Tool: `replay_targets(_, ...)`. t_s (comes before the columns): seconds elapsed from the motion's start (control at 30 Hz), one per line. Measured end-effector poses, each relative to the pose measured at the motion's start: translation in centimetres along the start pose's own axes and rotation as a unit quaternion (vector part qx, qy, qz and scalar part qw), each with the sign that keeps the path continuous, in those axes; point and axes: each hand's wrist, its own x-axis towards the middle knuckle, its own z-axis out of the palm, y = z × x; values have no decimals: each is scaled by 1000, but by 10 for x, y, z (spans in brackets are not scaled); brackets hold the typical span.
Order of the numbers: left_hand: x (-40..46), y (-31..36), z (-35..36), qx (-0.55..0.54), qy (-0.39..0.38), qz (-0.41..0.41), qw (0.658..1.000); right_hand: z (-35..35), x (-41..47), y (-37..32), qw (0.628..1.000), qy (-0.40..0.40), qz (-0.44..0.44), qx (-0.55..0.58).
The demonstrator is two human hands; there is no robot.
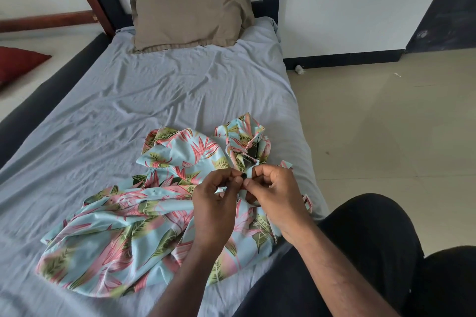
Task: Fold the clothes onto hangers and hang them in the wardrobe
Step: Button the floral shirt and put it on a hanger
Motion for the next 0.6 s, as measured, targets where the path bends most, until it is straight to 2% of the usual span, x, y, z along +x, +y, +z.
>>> replay_targets(0.1,0,0,0,33,31,7,999,0,0,-1,999,-7,14,33)
replay_targets(0.17,0,2,0,37,43,3,998,0,0,0,1000,-2,-8,20)
replay_targets(0.37,-2,4,-2,48,20,-16,999,-1,2,1,985,45,-123,-111)
replay_targets(0.53,-2,4,-2,59,11,-36,998,1,0,1,967,55,-163,-186)
replay_targets(0.6,-4,8,0,27,-13,-60,998,1,-1,0,958,58,-179,-217)
